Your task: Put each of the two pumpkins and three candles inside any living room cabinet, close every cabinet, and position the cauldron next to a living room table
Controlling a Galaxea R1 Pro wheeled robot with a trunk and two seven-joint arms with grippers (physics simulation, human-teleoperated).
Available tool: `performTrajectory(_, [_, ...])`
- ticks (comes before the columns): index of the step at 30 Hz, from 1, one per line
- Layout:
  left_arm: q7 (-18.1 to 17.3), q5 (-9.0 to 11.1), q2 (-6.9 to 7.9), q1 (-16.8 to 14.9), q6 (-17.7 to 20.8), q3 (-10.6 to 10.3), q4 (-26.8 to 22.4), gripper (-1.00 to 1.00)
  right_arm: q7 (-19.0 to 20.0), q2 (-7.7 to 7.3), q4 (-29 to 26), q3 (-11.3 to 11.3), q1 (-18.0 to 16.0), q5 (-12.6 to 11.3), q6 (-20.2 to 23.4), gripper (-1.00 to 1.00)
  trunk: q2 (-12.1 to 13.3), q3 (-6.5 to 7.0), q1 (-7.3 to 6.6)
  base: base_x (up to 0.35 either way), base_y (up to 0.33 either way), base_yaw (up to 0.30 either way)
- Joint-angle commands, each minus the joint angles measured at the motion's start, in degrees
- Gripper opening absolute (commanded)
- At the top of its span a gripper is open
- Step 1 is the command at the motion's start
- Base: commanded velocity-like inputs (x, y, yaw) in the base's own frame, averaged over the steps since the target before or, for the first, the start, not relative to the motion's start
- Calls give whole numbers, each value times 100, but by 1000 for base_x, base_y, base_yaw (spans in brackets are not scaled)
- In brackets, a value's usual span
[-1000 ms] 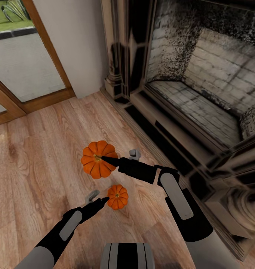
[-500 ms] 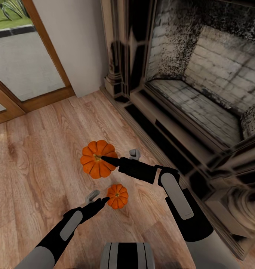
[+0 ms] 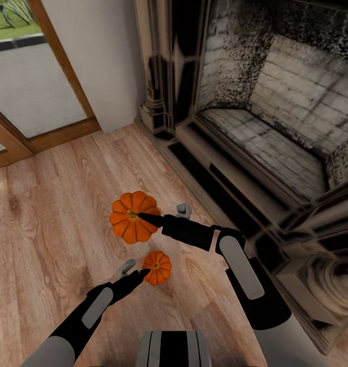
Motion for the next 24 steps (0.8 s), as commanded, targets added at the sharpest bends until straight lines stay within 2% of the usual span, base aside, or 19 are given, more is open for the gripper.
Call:
performTrajectory(1, [-2, 24, 6, -4, 10, -14, -3, 100, 20, 3, 0, -3, -2, 20, 22, -100, -1, -3, -1, 0, -34, 0])
performTrajectory(16, [-34, 24, 6, -2, 6, -14, -3, 100, 20, 3, 0, -5, -2, 20, 22, -100, -1, -3, -1, 4, -38, 0])
performTrajectory(24, [-48, 17, 8, -2, 6, -14, -3, 100, 24, -4, 0, -7, -2, 20, 22, -100, -1, -3, -1, 70, -1, 0])
